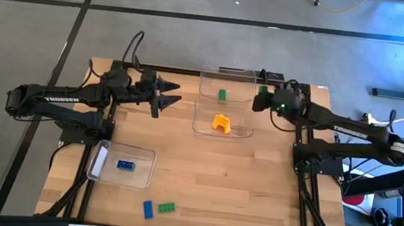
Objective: Sort & place blocks by color
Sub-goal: Put the top green game piece into the top transparent bin
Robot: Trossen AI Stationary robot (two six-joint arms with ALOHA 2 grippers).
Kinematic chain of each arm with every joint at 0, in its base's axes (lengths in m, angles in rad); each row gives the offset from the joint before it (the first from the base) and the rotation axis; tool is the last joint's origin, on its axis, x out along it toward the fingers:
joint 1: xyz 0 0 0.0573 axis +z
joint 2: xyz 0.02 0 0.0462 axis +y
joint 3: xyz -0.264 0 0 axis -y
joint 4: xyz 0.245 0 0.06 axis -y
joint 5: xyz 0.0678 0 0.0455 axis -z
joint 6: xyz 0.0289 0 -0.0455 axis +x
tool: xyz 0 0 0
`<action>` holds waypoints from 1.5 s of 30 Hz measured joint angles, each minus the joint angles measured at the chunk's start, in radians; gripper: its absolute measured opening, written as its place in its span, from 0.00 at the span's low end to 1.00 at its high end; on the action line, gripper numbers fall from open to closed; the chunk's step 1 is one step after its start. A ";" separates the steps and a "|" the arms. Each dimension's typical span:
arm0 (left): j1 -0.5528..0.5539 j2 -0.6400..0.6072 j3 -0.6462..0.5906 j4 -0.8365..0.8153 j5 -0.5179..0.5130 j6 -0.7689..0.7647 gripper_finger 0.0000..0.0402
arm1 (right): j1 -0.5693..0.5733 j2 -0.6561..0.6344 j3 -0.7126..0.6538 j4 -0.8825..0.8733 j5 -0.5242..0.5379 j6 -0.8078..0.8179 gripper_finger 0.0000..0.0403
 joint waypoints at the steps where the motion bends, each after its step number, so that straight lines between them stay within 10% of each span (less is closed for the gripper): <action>1: 0.000 0.000 0.000 0.013 0.000 -0.008 0.66 | 0.015 -0.002 0.034 0.005 -0.012 -0.046 0.36; 16: 0.000 0.000 0.000 0.197 0.090 -0.069 0.66 | 0.059 0.033 0.239 0.328 -0.601 -0.463 0.37; 29: 0.000 0.000 0.000 0.196 0.065 -0.071 0.66 | 0.059 0.034 0.237 0.342 -0.614 -0.439 0.37; 34: 0.000 0.000 0.000 0.196 0.056 -0.072 0.66 | 0.051 0.071 0.239 0.367 -0.467 -0.389 0.37; 45: 0.000 0.000 0.000 0.195 0.062 -0.104 0.66 | -0.106 0.536 0.634 -0.098 -0.422 -0.257 0.38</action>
